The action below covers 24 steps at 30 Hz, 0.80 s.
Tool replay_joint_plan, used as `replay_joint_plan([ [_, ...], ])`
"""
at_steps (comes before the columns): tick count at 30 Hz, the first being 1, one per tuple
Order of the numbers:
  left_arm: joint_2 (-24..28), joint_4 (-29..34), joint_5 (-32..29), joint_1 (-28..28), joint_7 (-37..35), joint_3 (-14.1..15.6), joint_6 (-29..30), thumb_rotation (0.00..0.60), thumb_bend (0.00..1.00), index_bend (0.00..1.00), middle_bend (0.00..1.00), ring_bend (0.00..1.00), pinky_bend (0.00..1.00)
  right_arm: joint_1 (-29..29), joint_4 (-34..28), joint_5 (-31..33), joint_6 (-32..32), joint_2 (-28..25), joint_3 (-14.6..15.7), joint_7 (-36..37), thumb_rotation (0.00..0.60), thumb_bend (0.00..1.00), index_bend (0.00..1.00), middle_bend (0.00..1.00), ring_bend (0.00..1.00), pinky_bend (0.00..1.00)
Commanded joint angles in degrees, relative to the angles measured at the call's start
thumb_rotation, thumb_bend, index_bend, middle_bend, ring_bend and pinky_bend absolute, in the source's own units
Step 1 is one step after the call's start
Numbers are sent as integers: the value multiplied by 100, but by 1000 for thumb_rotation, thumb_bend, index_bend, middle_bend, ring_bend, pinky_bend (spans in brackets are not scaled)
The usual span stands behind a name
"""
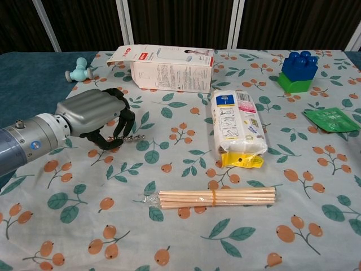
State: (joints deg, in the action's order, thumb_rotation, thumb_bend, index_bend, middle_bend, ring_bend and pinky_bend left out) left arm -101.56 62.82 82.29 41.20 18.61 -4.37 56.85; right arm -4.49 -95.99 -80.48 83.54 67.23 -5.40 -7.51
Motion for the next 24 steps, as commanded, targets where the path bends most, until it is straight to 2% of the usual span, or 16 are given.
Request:
replay_joint_plan([
  [1,115,214,-56,75,86,-161,44,600,401,542,581,180,87,-1,-2,5,-2,-1,-2,-2,600,0,9,6,99,141],
  [8,356,837,-272,311,287,-579,4,600,401,543,581,180,96,7,-15,8,14,1,-1,-21,600,0,9,6,99,141],
  [24,1150,2751,-1284,817,1569,-1433,-60,600,401,542,583,180,102,17,-44,65,17,2,-17,-51,600,0,9,6,99,141],
])
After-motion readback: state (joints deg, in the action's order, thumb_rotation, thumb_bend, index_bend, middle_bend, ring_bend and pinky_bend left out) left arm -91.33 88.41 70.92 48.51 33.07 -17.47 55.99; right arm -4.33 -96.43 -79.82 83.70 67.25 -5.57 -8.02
